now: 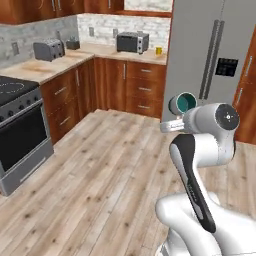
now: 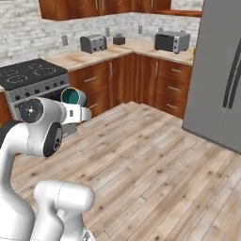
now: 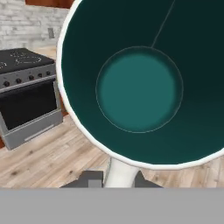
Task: Clear the mugs and bowl far away from the sink.
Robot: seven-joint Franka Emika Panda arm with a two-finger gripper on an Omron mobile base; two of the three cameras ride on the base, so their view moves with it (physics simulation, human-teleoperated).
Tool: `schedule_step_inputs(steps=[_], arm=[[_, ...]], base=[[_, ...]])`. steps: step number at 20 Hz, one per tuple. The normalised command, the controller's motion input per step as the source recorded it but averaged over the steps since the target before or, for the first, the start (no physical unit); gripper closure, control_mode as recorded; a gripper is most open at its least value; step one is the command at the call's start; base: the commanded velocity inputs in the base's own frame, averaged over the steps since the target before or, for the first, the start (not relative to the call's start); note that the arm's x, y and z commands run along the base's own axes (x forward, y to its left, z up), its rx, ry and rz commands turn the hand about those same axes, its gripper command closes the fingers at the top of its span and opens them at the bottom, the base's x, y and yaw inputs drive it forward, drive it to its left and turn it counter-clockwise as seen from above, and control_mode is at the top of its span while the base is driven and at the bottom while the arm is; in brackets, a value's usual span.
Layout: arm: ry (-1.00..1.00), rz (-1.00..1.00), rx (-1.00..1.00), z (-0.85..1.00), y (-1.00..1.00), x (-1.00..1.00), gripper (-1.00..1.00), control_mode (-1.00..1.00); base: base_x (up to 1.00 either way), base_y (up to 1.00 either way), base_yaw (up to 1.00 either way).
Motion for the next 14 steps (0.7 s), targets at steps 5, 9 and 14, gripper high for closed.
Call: schedule_step_inputs(steps=[5, 9, 14], arm=[[0.0, 0.0, 0.0, 0.0, 0.0, 0.0, 1.0, 1.0], [0.0, 0.0, 0.0, 0.0, 0.0, 0.0, 1.0, 1.0], [0.0, 0.0, 0.0, 0.0, 0.0, 0.0, 1.0, 1.0]], base=[[1.0, 0.05, -0.53], [1.0, 0.49, -0.44], [1.0, 0.94, -0.33]])
